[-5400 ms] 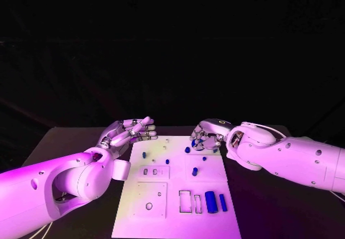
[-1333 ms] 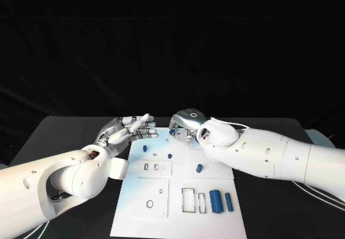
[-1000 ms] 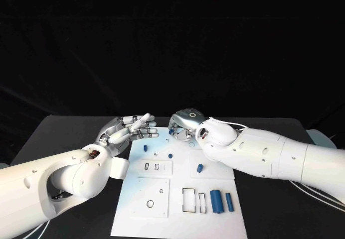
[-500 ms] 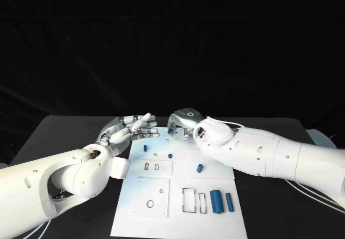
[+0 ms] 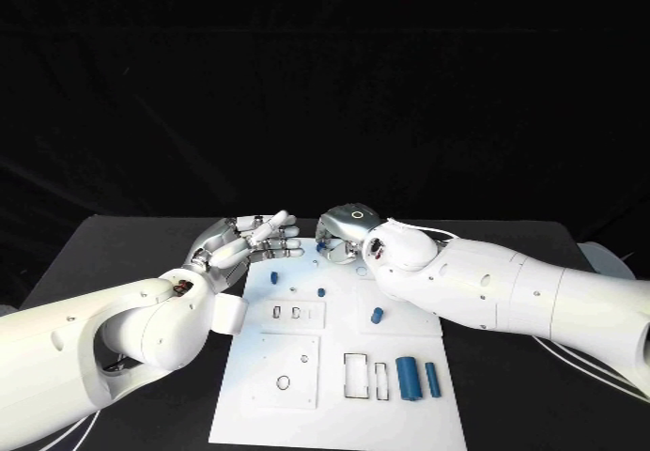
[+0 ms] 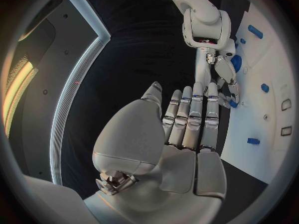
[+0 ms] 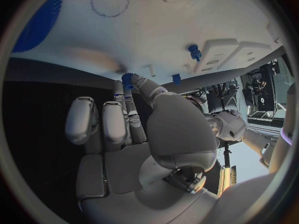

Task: Assemble the parts on the task board

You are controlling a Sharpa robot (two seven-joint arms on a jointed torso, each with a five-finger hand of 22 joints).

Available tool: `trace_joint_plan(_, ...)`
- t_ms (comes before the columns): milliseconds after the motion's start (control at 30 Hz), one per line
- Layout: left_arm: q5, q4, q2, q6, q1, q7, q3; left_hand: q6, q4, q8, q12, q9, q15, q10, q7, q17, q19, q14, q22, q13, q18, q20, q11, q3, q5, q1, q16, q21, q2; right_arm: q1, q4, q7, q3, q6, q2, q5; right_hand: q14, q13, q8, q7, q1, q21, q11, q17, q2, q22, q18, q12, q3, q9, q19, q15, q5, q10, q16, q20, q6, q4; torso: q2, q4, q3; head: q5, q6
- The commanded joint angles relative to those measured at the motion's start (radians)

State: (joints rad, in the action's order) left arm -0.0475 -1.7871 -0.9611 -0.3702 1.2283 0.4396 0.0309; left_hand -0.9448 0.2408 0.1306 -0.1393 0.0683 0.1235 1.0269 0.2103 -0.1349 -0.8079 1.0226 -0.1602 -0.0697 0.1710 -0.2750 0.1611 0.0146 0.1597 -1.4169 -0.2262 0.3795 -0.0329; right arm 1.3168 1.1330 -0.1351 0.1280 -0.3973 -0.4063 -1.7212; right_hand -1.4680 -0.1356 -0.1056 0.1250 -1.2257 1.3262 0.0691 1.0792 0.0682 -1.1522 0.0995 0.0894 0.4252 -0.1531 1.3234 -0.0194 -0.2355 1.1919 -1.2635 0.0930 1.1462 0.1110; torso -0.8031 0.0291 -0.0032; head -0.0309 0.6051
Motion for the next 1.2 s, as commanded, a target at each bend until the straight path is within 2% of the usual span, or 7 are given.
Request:
trace_joint_plan(33,0.0,0.002,0.005,0.01,0.002,0.008,-0.001,-0.002,-0.001,-0.004,0.004,-0.001,0.006,-0.001,0.006,-0.001,-0.003,0.001,0.002,0.001,0.012,0.0,0.007,0.003,0.001,-0.007,0.005,0.002,-0.006,0.0,-0.005,-0.001,-0.001,0.012,0.002,0.004,-0.019,0.005,0.012,0.004,0.002,-0.007,0.005,-0.006,0.012,0.005,-0.012,-0.012,0.002,0.004,-0.008,0.012,0.006,-0.019,0.009,0.004,-0.019,-0.008,0.0,-0.0008,-0.0001,-0.001,0.001)
trace_joint_plan(333,0.0,0.004,0.006,0.01,0.002,0.008,-0.001,-0.002,-0.001,-0.005,0.005,-0.001,0.007,-0.001,0.006,-0.001,-0.003,0.0,0.002,0.001,0.012,0.0,0.007,0.003,0.001,-0.008,0.007,0.002,-0.007,0.0,-0.006,0.003,0.0,0.003,-0.002,0.016,-0.01,0.027,0.045,0.025,0.009,-0.04,0.027,-0.036,0.042,0.048,-0.001,-0.026,0.004,0.021,-0.044,0.033,0.014,-0.106,0.025,0.022,-0.114,-0.026,0.0,-0.0006,0.0,0.0,-0.001)
trace_joint_plan(467,0.0,0.005,0.005,0.01,0.002,0.008,-0.001,-0.002,-0.001,-0.005,0.005,-0.001,0.007,-0.001,0.006,-0.001,-0.003,0.0,0.002,0.001,0.012,0.0,0.007,0.003,0.001,-0.008,0.007,0.002,-0.007,0.0,0.006,0.004,0.0,-0.004,-0.011,0.022,-0.002,0.036,0.044,0.022,0.011,-0.067,0.034,-0.062,0.057,0.083,0.007,-0.021,-0.016,0.034,-0.07,0.037,0.017,-0.139,0.042,0.029,-0.158,-0.035,0.0,-0.001,0.0003,0.001,-0.001)
trace_joint_plan(633,0.0,0.007,0.001,0.011,0.002,0.009,-0.001,-0.002,-0.001,-0.005,0.005,-0.001,0.007,-0.001,0.006,-0.001,-0.003,0.0,0.002,0.001,0.012,0.0,0.007,0.003,0.001,-0.008,0.007,0.002,-0.007,0.002,0.071,0.003,-0.001,-0.02,-0.062,0.034,0.001,0.039,0.043,0.018,0.011,-0.077,0.035,-0.073,0.065,0.093,0.009,-0.014,-0.036,0.037,-0.077,0.038,0.018,-0.149,0.049,0.032,-0.168,-0.041,0.001,-0.0032,0.0005,0.001,-0.001)
trace_joint_plan(800,0.0,0.011,-0.002,0.012,0.002,0.007,-0.001,-0.002,-0.001,-0.005,0.005,-0.001,0.007,-0.001,0.006,-0.001,-0.003,0.0,0.002,0.001,0.012,0.0,0.007,0.003,0.001,-0.008,0.007,0.002,-0.007,0.014,0.176,-0.006,-0.007,-0.033,-0.157,0.071,-0.005,0.029,0.029,0.022,-0.006,-0.058,0.022,-0.06,0.052,0.058,0.003,0.029,-0.043,0.031,-0.052,0.028,0.01,-0.09,0.038,0.026,-0.131,-0.048,0.004,-0.0066,0.0006,0.002,-0.004)
trace_joint_plan(933,0.0,0.014,-0.004,0.017,0.002,0.002,-0.001,-0.002,-0.001,-0.006,0.006,-0.001,0.007,-0.001,0.006,-0.001,-0.002,0.0,0.002,0.001,0.012,0.0,0.007,0.003,0.001,-0.008,0.008,0.002,-0.007,0.028,0.268,-0.045,-0.014,-0.001,-0.257,0.181,-0.008,0.004,0.025,0.038,0.0,-0.056,0.017,-0.051,0.066,0.051,0.002,0.088,-0.059,0.029,-0.048,0.024,0.009,0.0,0.03,0.021,-0.125,-0.057,0.009,-0.0118,-0.0002,0.002,-0.005)
trace_joint_plan(1200,0.0,0.026,-0.004,0.022,0.002,-0.002,0.0,-0.002,-0.002,-0.007,0.007,-0.001,0.008,-0.001,0.006,-0.001,-0.001,-0.002,0.003,0.001,0.012,-0.001,0.007,0.002,0.001,-0.01,0.01,0.001,-0.008,0.047,0.316,-0.086,-0.019,0.118,-0.359,0.237,-0.026,-0.205,-0.034,0.004,0.017,-0.033,-0.021,0.019,0.101,0.005,-0.007,0.375,-0.193,0.004,-0.021,-0.007,-0.047,0.084,-0.022,-0.007,-0.137,-0.093,0.018,-0.0227,0.0017,-0.003,-0.008)
